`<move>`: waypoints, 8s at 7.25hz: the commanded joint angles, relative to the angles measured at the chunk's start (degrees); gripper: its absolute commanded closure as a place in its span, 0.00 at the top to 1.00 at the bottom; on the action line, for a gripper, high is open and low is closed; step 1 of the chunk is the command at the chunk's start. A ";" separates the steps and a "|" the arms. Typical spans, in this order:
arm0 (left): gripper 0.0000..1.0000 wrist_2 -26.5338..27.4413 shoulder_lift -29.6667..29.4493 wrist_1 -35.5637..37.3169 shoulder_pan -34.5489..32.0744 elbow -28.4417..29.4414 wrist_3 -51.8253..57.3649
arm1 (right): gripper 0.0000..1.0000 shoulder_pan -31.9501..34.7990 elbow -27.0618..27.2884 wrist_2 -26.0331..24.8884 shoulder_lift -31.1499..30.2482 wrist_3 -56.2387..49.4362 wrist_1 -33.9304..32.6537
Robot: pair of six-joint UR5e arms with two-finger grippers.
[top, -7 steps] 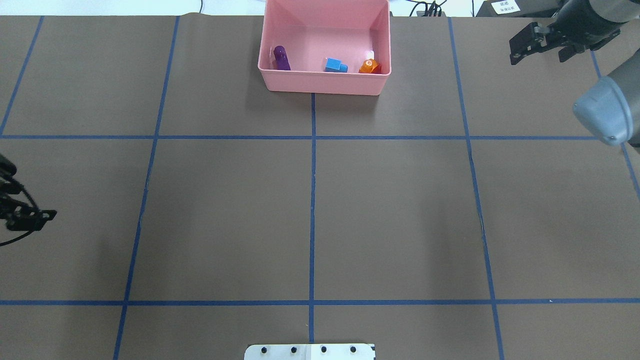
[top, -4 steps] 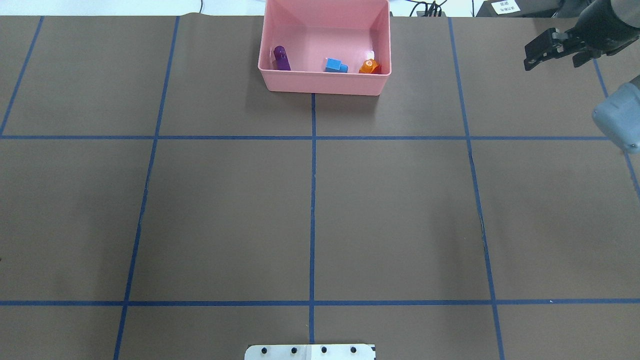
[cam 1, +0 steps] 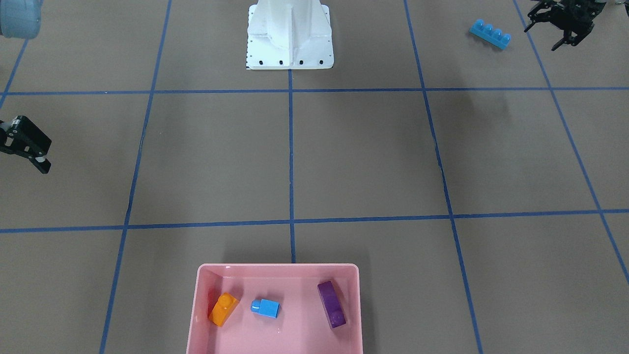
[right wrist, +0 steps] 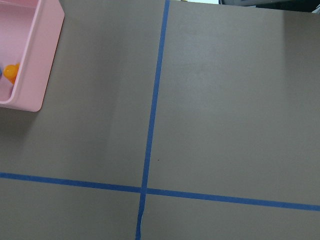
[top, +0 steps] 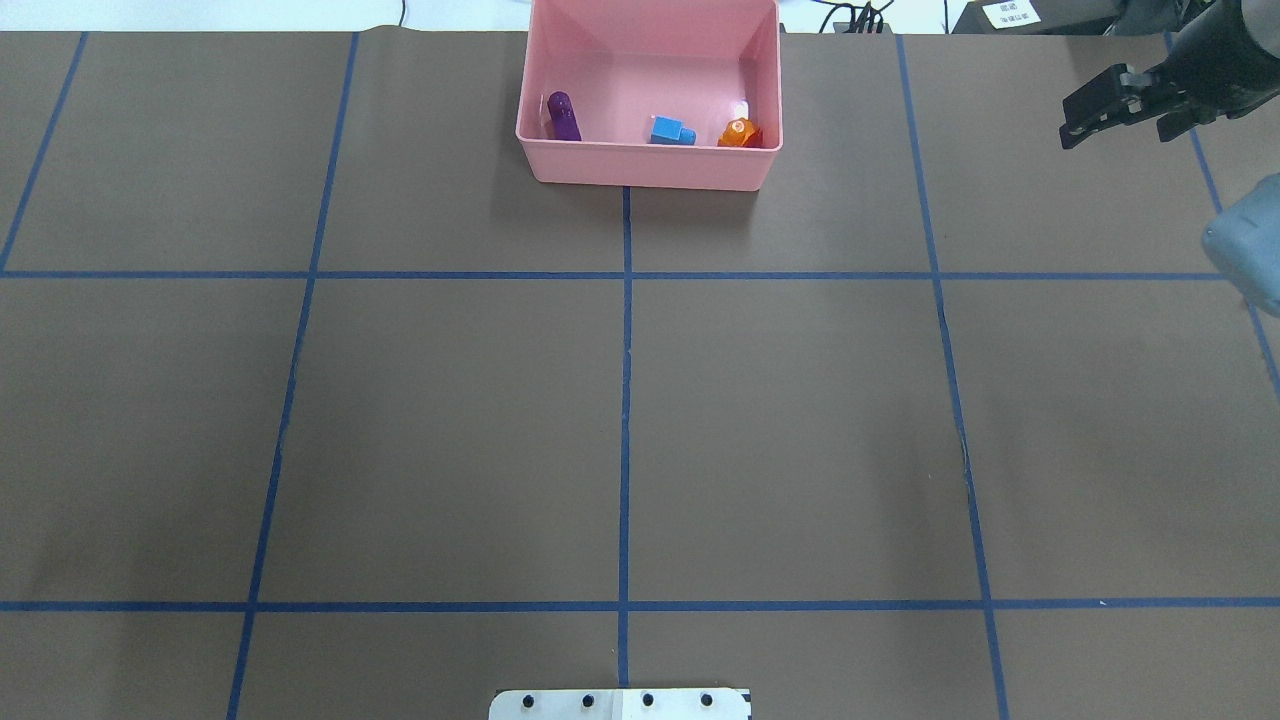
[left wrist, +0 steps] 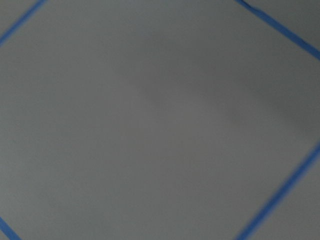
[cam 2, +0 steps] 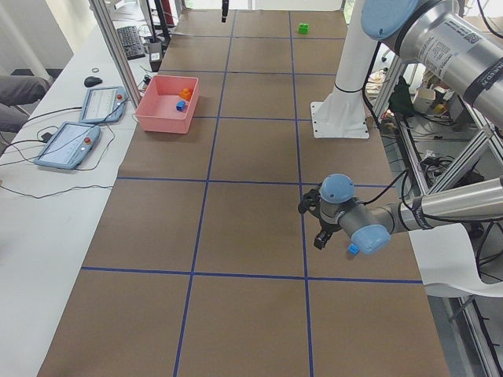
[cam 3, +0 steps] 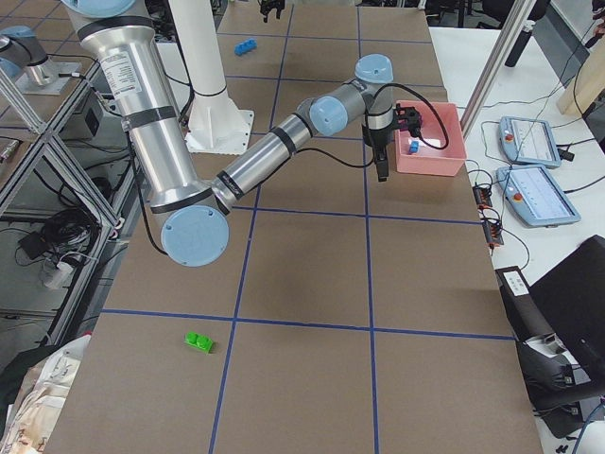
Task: Put all blocks into box
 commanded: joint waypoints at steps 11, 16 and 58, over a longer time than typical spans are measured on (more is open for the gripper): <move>0.98 13.25 -3.06 0.43 36.45 2.94 -53.16 | 1.00 -0.09 1.03 -0.35 0.78 0.00 0.18; 0.85 20.28 -5.35 -4.48 51.14 5.83 -65.84 | 0.99 -0.09 1.47 -0.79 0.86 -0.09 0.27; 0.99 4.07 -118.53 49.26 -7.66 59.63 -31.05 | 1.00 14.23 11.24 6.77 -48.66 -21.89 22.44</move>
